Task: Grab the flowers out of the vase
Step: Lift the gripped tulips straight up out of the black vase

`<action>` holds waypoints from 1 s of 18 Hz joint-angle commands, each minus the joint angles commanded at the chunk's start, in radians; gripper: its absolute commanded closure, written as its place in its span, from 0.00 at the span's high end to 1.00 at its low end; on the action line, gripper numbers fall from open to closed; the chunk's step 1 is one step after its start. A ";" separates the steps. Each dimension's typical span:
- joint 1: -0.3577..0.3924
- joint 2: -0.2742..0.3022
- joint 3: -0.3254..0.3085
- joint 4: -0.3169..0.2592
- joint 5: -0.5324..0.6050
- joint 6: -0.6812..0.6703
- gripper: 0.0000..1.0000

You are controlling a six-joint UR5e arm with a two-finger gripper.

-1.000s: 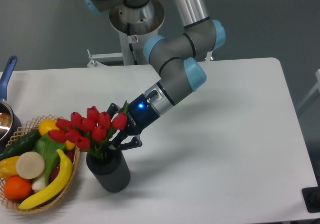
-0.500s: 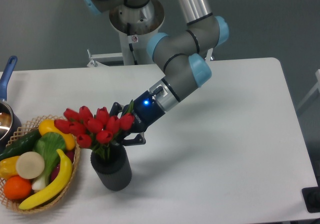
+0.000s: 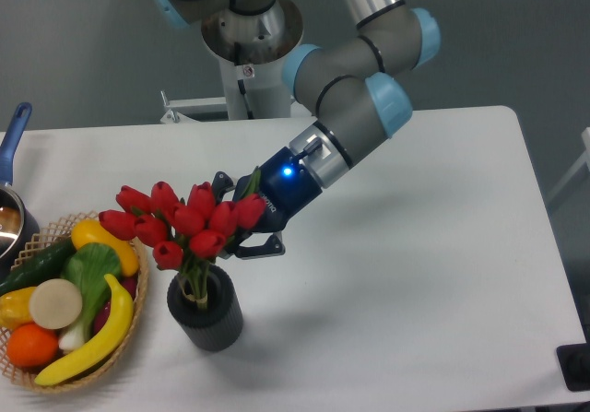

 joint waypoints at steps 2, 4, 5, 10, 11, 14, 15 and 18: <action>0.000 0.011 -0.012 0.000 0.000 -0.011 0.00; 0.002 0.021 -0.023 -0.002 0.000 -0.011 0.00; 0.002 0.026 -0.025 -0.003 0.000 -0.012 0.00; 0.011 0.060 -0.035 -0.006 0.000 -0.084 0.00; 0.017 0.069 -0.034 -0.006 0.000 -0.106 0.00; 0.023 0.083 -0.020 -0.006 0.000 -0.176 0.00; 0.025 0.084 -0.015 -0.006 0.000 -0.192 0.00; 0.028 0.086 -0.002 -0.005 -0.005 -0.222 0.00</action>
